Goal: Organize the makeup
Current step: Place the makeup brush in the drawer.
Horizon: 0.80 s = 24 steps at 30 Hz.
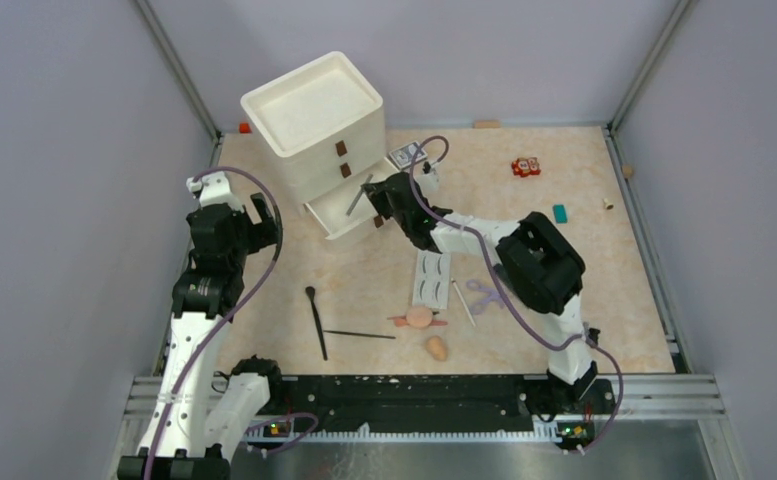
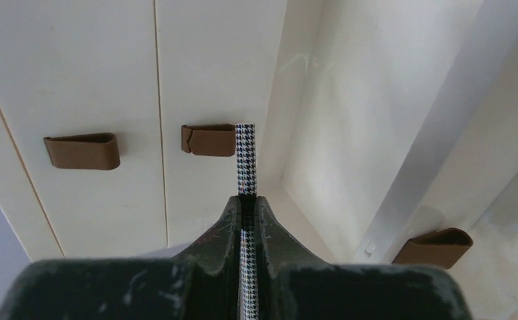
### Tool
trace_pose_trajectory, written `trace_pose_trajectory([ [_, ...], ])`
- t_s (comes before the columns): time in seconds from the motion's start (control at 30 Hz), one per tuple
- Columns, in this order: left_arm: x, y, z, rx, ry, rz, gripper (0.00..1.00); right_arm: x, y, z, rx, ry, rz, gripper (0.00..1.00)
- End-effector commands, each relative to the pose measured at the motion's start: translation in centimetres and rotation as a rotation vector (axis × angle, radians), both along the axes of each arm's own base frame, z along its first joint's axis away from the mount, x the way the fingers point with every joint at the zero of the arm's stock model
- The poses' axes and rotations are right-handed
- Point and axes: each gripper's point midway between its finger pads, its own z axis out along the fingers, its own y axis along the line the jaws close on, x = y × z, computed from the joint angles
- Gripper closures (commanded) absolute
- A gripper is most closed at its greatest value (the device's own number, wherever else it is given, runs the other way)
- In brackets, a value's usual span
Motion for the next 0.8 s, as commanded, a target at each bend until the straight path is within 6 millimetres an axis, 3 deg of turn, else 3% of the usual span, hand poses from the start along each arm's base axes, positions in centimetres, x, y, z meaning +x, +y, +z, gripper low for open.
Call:
trace_pose_trajectory([
  [0.0, 0.2, 0.0, 1.1, -0.003, -0.045, 0.001, 0.01, 1.2, 0.7, 9.4, 0.242, -0.067, -0.063, 1.0],
  [0.03, 0.3, 0.0, 1.1, -0.003, -0.045, 0.0, 0.01, 2.2, 1.7, 2.0, 0.158, 0.013, -0.072, 1.0],
  [0.1, 0.3, -0.1, 1.1, -0.003, -0.044, -0.004, 0.01, 2.6, 1.9, 0.3, 0.147, 0.032, -0.083, 1.0],
  [0.4, 0.3, -0.2, 1.1, -0.007, -0.045, -0.011, 0.01, 3.1, 1.5, -0.7, 0.103, -0.003, -0.092, 0.97],
  [0.7, 0.3, -0.3, 1.1, -0.007, -0.047, -0.013, 0.01, 3.2, 0.8, 0.9, 0.019, -0.075, -0.078, 0.7],
  [0.77, 0.3, -0.3, 1.1, -0.006, -0.047, -0.013, 0.01, 3.1, 0.3, 1.2, -0.009, -0.086, -0.081, 0.54],
])
